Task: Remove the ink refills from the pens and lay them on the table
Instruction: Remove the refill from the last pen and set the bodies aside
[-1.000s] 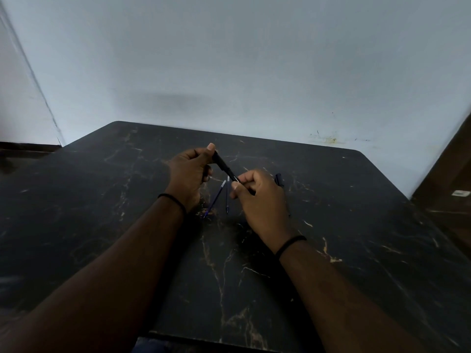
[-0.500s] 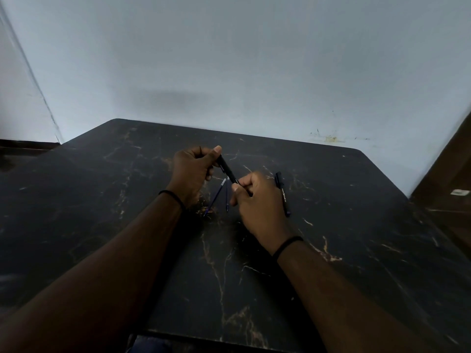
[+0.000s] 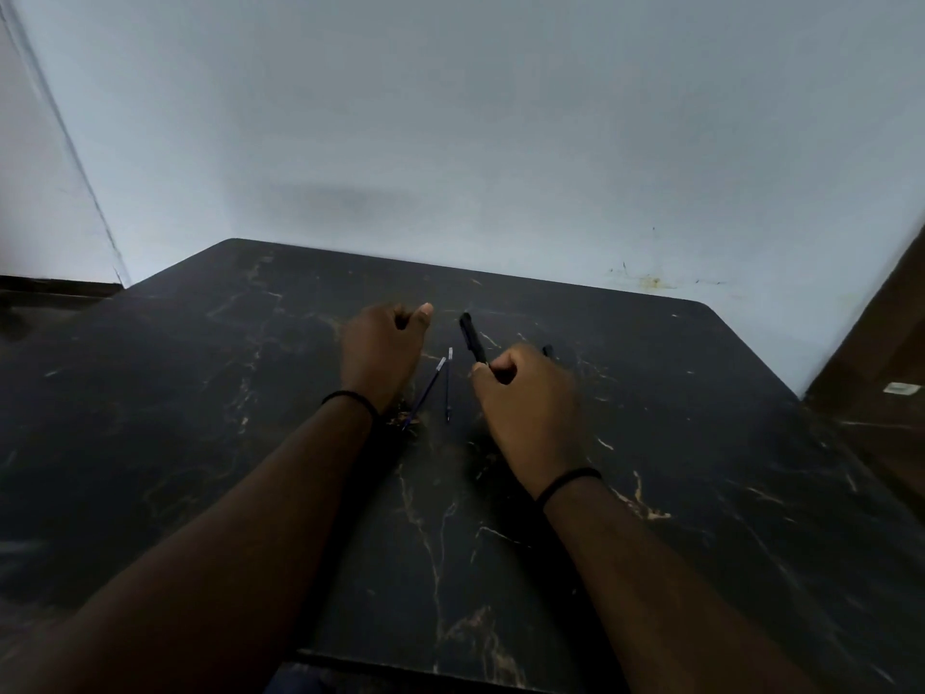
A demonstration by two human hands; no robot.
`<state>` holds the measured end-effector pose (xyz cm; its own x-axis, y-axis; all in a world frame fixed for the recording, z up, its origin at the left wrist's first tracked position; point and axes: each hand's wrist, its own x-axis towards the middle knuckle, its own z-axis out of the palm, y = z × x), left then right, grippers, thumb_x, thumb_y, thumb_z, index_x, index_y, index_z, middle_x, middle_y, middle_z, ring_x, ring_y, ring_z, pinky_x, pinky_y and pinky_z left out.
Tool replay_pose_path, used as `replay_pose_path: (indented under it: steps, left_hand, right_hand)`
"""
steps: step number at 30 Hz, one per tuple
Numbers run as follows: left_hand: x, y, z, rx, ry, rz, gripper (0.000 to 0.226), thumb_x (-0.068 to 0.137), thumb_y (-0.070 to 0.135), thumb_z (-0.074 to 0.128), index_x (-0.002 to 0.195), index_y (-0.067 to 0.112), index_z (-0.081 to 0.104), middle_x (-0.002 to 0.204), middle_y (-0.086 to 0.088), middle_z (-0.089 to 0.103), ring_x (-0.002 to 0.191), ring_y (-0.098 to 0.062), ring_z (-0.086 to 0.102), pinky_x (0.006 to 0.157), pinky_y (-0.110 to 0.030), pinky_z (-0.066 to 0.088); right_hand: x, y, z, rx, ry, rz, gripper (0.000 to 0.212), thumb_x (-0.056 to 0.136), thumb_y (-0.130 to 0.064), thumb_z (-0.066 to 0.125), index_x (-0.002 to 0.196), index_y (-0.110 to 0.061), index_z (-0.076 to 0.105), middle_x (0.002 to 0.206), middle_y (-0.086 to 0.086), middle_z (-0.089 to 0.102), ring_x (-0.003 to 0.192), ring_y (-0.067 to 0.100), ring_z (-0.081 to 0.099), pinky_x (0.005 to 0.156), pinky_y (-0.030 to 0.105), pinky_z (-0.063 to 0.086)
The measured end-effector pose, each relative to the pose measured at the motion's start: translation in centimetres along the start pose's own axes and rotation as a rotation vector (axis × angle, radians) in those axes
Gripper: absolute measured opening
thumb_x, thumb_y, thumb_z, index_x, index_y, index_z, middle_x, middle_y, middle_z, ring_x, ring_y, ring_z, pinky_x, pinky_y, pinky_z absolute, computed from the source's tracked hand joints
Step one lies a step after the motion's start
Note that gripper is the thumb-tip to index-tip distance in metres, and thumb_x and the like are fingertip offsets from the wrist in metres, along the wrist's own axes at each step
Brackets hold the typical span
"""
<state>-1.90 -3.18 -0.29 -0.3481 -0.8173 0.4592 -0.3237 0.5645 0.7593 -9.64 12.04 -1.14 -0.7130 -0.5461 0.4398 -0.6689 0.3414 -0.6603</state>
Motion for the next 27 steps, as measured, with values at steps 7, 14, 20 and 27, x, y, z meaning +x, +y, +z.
replay_pose_path:
  steps: [7, 14, 20, 27]
  left_hand:
    - [-0.3, -0.7, 0.5, 0.430, -0.193, 0.043, 0.063, 0.090, 0.055, 0.056, 0.049, 0.011, 0.039, 0.050, -0.004, 0.044, 0.053, -0.026, 0.049, 0.049, -0.029, 0.027]
    - [-0.4, -0.4, 0.4, 0.432, -0.209, 0.017, 0.062, 0.091, 0.054, 0.055, 0.049, 0.012, 0.040, 0.052, -0.005, 0.045, 0.057, -0.028, 0.051, 0.052, -0.029, 0.031]
    - [-0.5, -0.4, 0.3, 0.437, -0.208, 0.029, 0.060, 0.092, 0.053, 0.055, 0.052, 0.011, 0.040, 0.054, -0.005, 0.044, 0.057, -0.028, 0.050, 0.054, -0.030, 0.032]
    - [-0.6, -0.3, 0.2, 0.428, -0.192, 0.038, 0.058, 0.092, 0.050, 0.055, 0.052, 0.010, 0.045, 0.054, -0.006, 0.051, 0.058, -0.028, 0.055, 0.055, -0.030, 0.033]
  right_hand:
    - [1.2, 0.5, -0.4, -0.320, -0.069, 0.054, 0.025, 0.095, -0.034, 0.050, 0.077, -0.017, 0.055, 0.074, 0.000, 0.059, 0.070, 0.022, 0.060, 0.060, 0.029, 0.038]
    - [2.2, 0.9, 0.2, -0.401, -0.041, 0.100, 0.021, 0.095, -0.028, 0.054, 0.077, -0.019, 0.047, 0.086, 0.003, 0.066, 0.081, 0.025, 0.065, 0.061, 0.029, 0.036]
    - [2.6, 1.2, 0.4, -0.472, -0.032, 0.089, 0.021, 0.094, -0.026, 0.055, 0.074, -0.020, 0.050, 0.085, 0.002, 0.067, 0.074, 0.022, 0.061, 0.058, 0.028, 0.035]
    - [2.8, 1.7, -0.2, -0.459, -0.004, 0.105, 0.029, 0.092, -0.036, 0.057, 0.071, -0.020, 0.044, 0.070, -0.002, 0.047, 0.066, 0.020, 0.043, 0.055, 0.027, 0.029]
